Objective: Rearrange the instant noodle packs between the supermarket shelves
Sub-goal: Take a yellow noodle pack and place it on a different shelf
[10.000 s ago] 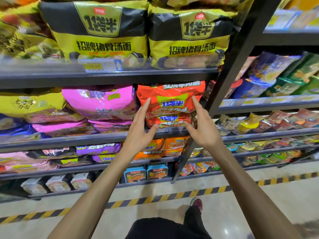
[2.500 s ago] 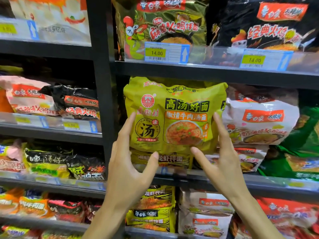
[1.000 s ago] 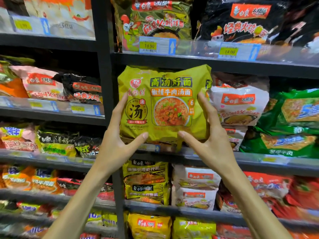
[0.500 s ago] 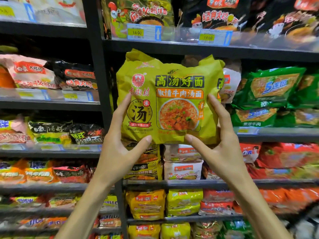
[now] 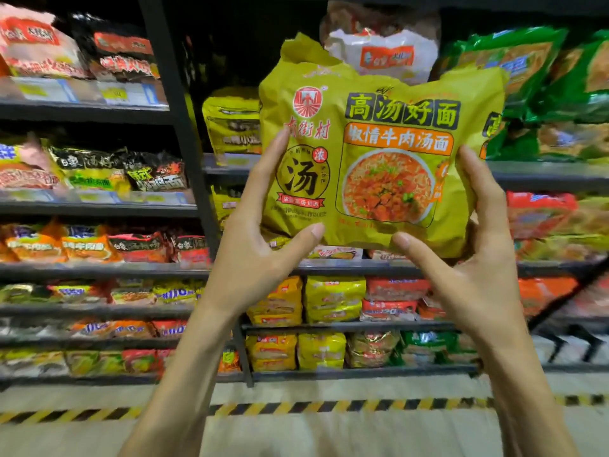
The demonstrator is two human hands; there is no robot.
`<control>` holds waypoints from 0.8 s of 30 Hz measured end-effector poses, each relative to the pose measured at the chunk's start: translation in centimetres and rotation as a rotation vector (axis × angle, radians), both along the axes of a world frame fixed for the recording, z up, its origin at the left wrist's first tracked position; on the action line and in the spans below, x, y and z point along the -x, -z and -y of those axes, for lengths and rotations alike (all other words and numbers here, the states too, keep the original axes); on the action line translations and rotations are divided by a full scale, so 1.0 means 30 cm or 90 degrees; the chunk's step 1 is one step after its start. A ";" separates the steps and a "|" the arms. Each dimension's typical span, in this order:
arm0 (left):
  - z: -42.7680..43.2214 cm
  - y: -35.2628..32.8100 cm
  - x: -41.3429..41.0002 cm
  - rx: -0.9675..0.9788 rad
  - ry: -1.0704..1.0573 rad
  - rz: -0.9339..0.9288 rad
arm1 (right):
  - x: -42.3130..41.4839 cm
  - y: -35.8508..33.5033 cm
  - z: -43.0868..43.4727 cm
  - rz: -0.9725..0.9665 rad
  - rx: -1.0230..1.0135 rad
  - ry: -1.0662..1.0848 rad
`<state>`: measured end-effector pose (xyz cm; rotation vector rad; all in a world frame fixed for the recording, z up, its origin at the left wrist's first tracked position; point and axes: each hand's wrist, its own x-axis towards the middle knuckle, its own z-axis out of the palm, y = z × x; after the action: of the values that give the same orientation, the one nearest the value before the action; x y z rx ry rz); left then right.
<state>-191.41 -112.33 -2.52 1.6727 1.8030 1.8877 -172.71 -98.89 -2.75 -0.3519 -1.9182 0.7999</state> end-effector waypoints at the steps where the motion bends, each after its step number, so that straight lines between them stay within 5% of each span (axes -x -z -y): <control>1: -0.003 0.006 -0.049 0.001 0.008 -0.003 | -0.053 0.009 0.006 -0.002 -0.003 0.010; 24: -0.072 0.231 -1.103 0.104 0.240 0.071 | -1.208 0.241 0.192 0.006 0.142 0.219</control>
<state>-158.31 -110.18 -9.44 1.6704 1.4347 1.5953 -136.46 -104.64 -10.00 -0.7991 -1.7152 0.7805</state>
